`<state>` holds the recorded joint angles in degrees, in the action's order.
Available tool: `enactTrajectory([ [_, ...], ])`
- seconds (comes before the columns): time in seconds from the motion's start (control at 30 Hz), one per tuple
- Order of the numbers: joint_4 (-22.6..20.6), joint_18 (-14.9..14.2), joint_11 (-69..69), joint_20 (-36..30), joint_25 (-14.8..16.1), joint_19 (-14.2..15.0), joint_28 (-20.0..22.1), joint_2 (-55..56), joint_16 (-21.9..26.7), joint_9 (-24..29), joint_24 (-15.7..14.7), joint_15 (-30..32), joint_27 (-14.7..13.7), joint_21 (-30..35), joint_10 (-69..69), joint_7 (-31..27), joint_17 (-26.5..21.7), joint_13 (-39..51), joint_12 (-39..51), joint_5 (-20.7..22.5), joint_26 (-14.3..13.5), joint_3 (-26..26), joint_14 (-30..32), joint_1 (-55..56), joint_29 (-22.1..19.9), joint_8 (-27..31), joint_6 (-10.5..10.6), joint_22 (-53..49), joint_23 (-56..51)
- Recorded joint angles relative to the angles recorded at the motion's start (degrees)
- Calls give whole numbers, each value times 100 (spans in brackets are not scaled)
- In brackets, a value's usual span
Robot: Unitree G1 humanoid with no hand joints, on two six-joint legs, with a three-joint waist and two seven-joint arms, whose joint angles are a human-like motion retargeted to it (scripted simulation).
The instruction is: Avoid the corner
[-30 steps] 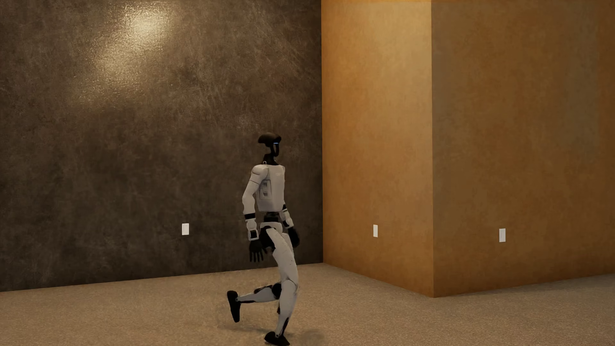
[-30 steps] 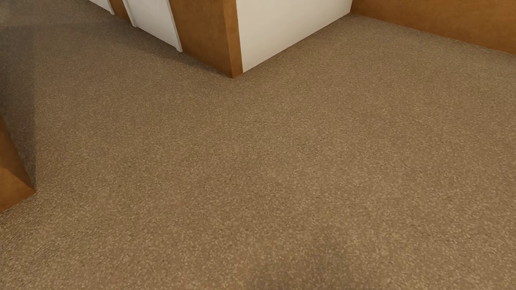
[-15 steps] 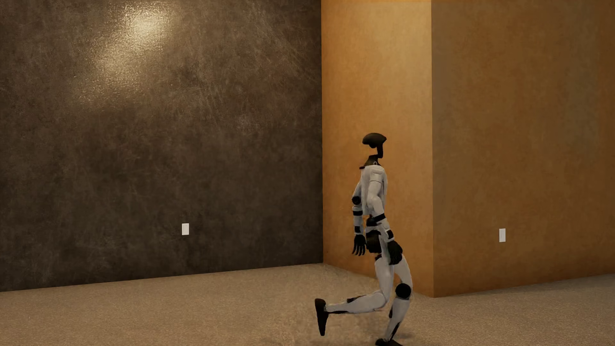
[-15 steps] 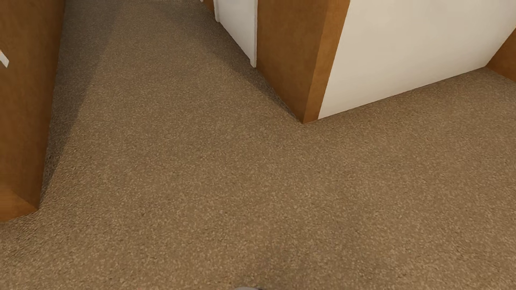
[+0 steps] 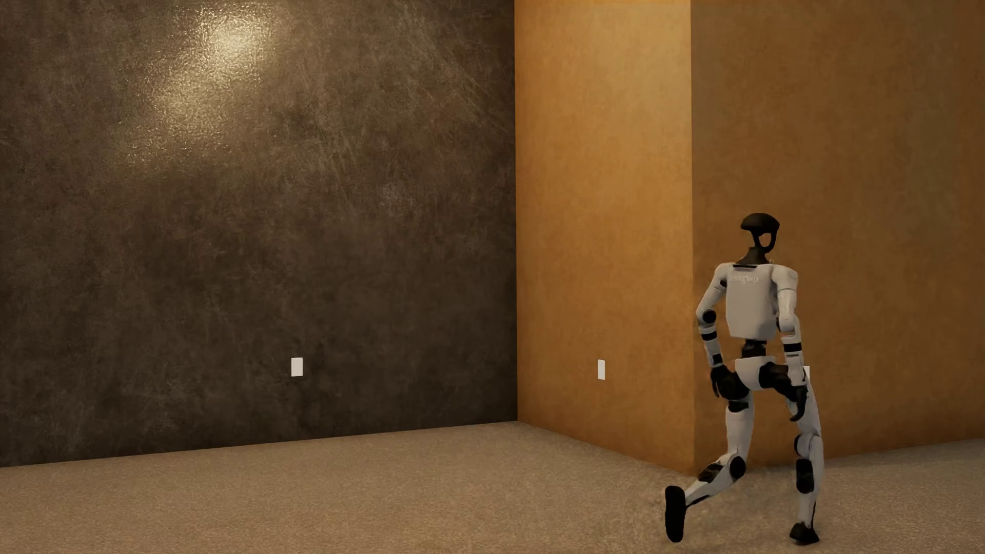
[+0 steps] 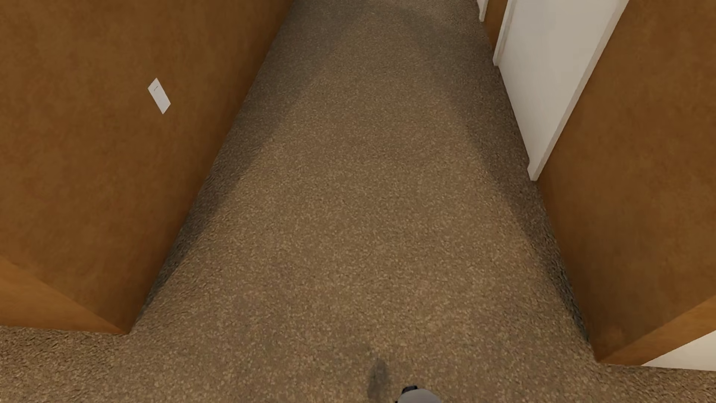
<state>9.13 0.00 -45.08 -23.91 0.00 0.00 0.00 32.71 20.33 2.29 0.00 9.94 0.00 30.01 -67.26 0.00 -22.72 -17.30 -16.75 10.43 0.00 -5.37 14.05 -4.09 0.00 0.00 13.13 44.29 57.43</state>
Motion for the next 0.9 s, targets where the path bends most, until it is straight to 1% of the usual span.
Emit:
enactTrajectory([
  [0.03, -71, 0, 376, -169, 0, 0, 0, -907, 14, 193, 0, -278, 0, -75, -818, 0, -39, 234, -7, 121, 0, 225, -1455, 551, 0, 0, -62, 299, -27],
  [0.07, -222, 0, 730, -234, 0, 0, 0, -1620, 59, 194, 0, -674, 0, -51, -1181, 0, -88, 458, -118, 120, 0, 537, -2492, 1280, 0, 0, -226, 464, -113],
  [0.1, -356, 0, 1176, -357, 0, 0, 0, -2577, 150, 370, 0, -1113, 0, -9, -859, 0, -255, 523, -233, 20, 0, 906, -3017, 1635, 0, 0, -375, 600, -611],
  [0.13, -383, 0, 1589, -295, 0, 0, 0, -3292, 220, 379, 0, -1585, 0, -94, -199, 0, -322, 680, -404, -77, 0, 1284, -3162, 2073, 0, 0, -501, 702, -834],
  [0.17, -373, 0, 1906, -209, 0, 0, 0, -3863, 299, 380, 0, -2039, 0, -370, 624, 0, -334, 880, -517, -184, 0, 1570, -3108, 2534, 0, 0, -607, 796, -999],
  [0.2, -312, 0, 2138, -99, 0, 0, 0, -4376, 353, 370, 0, -2497, 0, -481, 1689, 0, -384, 1156, -595, -296, 0, 1824, -2964, 2831, 0, 0, -670, 889, -1174],
  [0.23, -220, 0, 2251, -48, 0, 0, 0, -4718, 381, 300, 0, -2842, 0, -600, 2872, 0, -441, 1414, -638, -350, 0, 2068, -2700, 3043, 0, 0, -686, 999, -1412],
  [0.27, -90, 0, 2234, 23, 0, 0, 0, -4986, 407, 210, 0, -3033, 0, -657, 3798, 0, -498, 1672, -694, -357, 0, 2256, -2682, 3237, 0, 0, -650, 1095, -1544],
  [0.3, 23, 0, 2180, 112, 0, 0, 0, -5269, 427, 171, 0, -3074, 0, -778, 4012, 0, -528, 1816, -764, -481, 0, 2414, -2812, 3445, 0, 0, -689, 1183, -1716],
  [0.33, 99, 0, 2013, 139, 0, 0, 0, -5548, 448, 233, 0, -2901, 0, -894, 3649, 0, -522, 1851, -827, -716, 0, 2633, -2819, 3597, 0, 0, -748, 1247, -1876],
  [0.37, 43, 0, 1635, 134, 0, 0, 0, -5740, 437, 232, 0, -2447, 0, -1003, 3049, 0, -438, 1771, -891, -915, 0, 2747, -2712, 3648, 0, 0, -831, 1403, -1976],
  [0.4, -53, 0, 902, 116, 0, 0, 0, -5567, 411, 85, 0, -1561, 0, -1071, 2397, 0, -290, 1607, -929, -1050, 0, 2765, -2331, 3817, 0, 0, -975, 1584, -1973],
  [0.43, -297, 0, -199, -18, 0, 0, 0, -5245, 378, 74, 0, -395, 0, -1040, 1771, 0, -111, 1412, -885, -1185, 0, 2591, -2198, 3765, 0, 0, -1147, 1820, -1812],
  [0.47, -675, 0, -1571, 50, 0, 0, 0, -4799, 340, 276, 0, 418, 0, -967, 1663, 0, -56, 1177, -817, -1242, 0, 2361, -2441, 3236, 0, 0, -1233, 1791, -1746],
  [0.5, -890, 0, -2787, 54, 0, 0, 0, -4216, 259, 382, 0, 148, 0, -640, 1698, 0, 1, 1083, -759, -1164, 0, 2081, -2678, 2770, 0, 0, -1230, 1646, -1568],
  [0.53, -974, 0, -3549, 127, 0, 0, 0, -3481, 190, 431, 0, -426, 0, -329, 2031, 0, 125, 1017, -678, -1017, 0, 1814, -2770, 2152, 0, 0, -1195, 1400, -1178],
  [0.57, -886, 0, -3593, 256, 0, 0, 0, -2777, 82, 388, 0, -614, 0, -577, 2433, 0, 295, 718, -622, -698, 0, 1453, -2780, 1572, 0, 0, -1001, 1018, -946],
  [0.6, -904, 0, -2997, 377, 0, 0, 0, -2252, 42, 410, 0, -405, 0, -391, 2887, 0, 313, 455, -580, -568, 0, 1053, -2778, 929, 0, 0, -915, 580, -728],
  [0.67, -711, 0, -558, 462, 0, 0, 0, -1460, 49, 394, 0, 478, 0, -6, 3549, 0, 282, -49, -380, -403, 0, 355, -2824, -132, 0, 0, -739, -373, -351],
  [0.7, -671, 0, 670, 493, 0, 0, 0, -1152, 97, 353, 0, 187, 0, 50, 3686, 0, 275, -237, -148, -508, 0, 100, -2932, -463, 0, 0, -769, -803, -183],
  [0.73, -665, 0, 1632, 472, 0, 0, 0, -987, 188, 321, 0, -1276, 0, 734, 3786, 0, 173, -300, 135, -589, 0, -102, -3121, -773, 0, 0, -816, -1090, 21],
  [0.77, -591, 0, 1829, 581, 0, 0, 0, -794, 237, 286, 0, -2814, 0, 927, 3749, 0, 121, -489, 327, -725, 0, -336, -3336, -1068, 0, 0, -845, -1383, 79],
  [0.8, -549, 0, 1761, 727, 0, 0, 0, -585, 250, 297, 0, -3244, 0, 1085, 3713, 0, 77, -641, 493, -929, 0, -575, -3468, -1319, 0, 0, -877, -1536, 130],
  [0.83, -416, 0, 1769, 917, 0, 0, 0, -429, 208, 370, 0, -2684, 0, 1224, 3645, 0, 64, -754, 523, -919, 0, -720, -3310, -1677, 0, 0, -812, -1619, 281],
  [0.87, -248, 0, 1503, 1052, 0, 0, 0, -235, 155, 320, 0, -1364, 0, 1234, 3334, 0, 51, -846, 464, -814, 0, -832, -2782, -1764, 0, 0, -738, -1595, 345],
  [0.9, -74, 0, 1230, 1132, 0, 0, 0, -86, 88, 126, 0, 1, 0, 1125, 2792, 0, 117, -933, 341, -598, 0, -789, -1929, -1600, 0, 0, -605, -1472, 497],
])
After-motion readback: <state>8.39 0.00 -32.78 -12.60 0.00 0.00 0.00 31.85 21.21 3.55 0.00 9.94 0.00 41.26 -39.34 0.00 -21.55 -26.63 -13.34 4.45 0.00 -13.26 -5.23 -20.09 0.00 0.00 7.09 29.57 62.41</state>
